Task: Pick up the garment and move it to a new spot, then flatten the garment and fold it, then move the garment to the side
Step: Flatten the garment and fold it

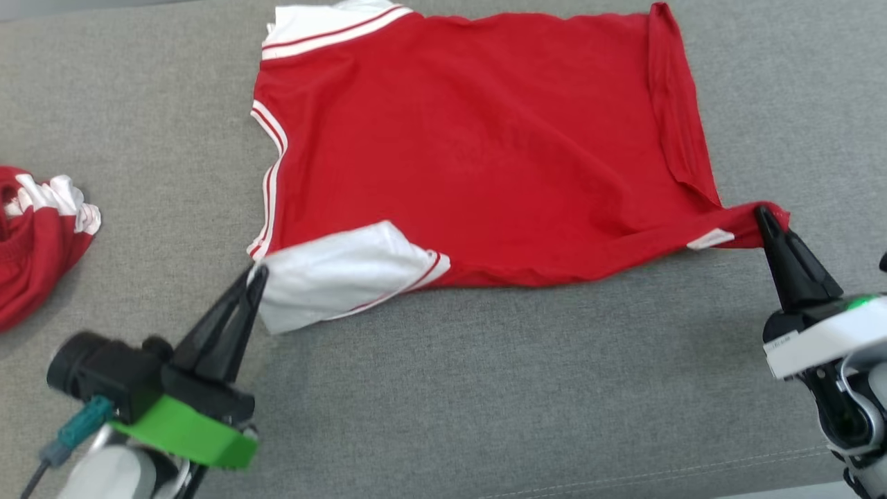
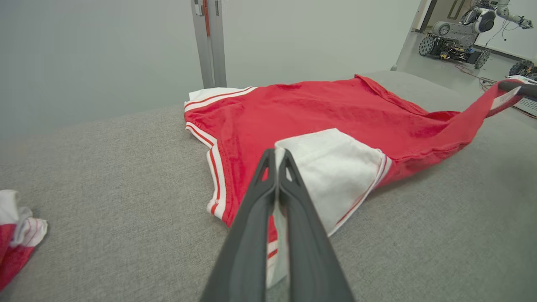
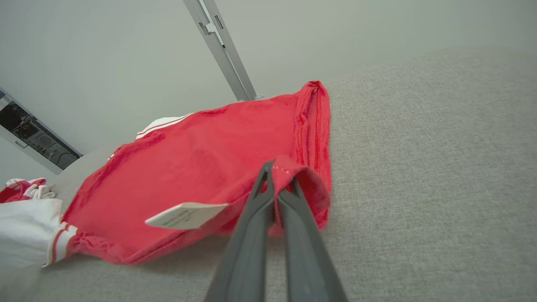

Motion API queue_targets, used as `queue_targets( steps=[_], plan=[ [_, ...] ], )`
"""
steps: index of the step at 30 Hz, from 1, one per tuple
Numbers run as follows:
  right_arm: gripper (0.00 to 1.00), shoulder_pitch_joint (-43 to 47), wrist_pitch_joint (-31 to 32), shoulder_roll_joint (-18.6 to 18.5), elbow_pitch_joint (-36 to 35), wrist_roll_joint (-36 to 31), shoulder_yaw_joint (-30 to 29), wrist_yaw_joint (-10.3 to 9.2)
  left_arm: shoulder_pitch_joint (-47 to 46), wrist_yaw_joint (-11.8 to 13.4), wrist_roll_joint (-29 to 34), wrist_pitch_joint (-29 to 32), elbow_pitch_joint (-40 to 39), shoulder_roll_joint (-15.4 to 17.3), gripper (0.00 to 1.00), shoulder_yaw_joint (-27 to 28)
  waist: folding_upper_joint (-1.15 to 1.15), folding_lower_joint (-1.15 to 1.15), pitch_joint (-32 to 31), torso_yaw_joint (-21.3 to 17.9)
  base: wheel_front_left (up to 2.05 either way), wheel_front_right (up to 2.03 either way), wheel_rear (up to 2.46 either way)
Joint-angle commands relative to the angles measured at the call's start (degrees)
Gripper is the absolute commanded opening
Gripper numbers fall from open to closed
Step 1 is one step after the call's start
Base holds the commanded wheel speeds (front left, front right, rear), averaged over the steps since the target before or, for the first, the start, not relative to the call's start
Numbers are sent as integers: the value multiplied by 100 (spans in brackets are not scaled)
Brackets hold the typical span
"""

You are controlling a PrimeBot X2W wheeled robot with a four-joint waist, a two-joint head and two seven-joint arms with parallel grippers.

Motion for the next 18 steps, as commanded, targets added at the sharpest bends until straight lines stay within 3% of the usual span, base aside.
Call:
queue_targets(
  steps=[1,13,14,15,16,17,18],
  plan=[
    [0,-167,-16,39,61,-11,11,-6,-301,-35,64,-48,91,-18,0,-12,0,1,214,55,0,0,0],
    [0,-1133,-16,215,449,-328,-183,-6,-1980,-120,622,-282,909,-16,0,-93,0,1,907,154,0,0,0],
    [4,-1185,-16,213,486,-334,-147,-6,-2054,-127,561,-284,1009,-40,0,-140,0,1,946,156,0,0,0],
    [18,-1251,-16,223,533,-350,-110,-6,-2145,-125,531,-288,1129,-41,0,-223,0,1,987,156,0,0,0],
    [25,-1294,-16,233,586,-348,-65,-6,-2221,-130,508,-289,1229,-33,0,-289,0,1,1020,151,0,0,0],
    [38,-1354,-16,237,652,-339,14,-6,-2309,-135,445,-291,1362,-42,5,-357,0,1,1053,149,0,0,0],
    [56,-1401,-16,237,707,-333,66,-6,-2375,-135,407,-292,1456,-54,31,-412,0,1,1070,148,0,0,0]
  ],
)
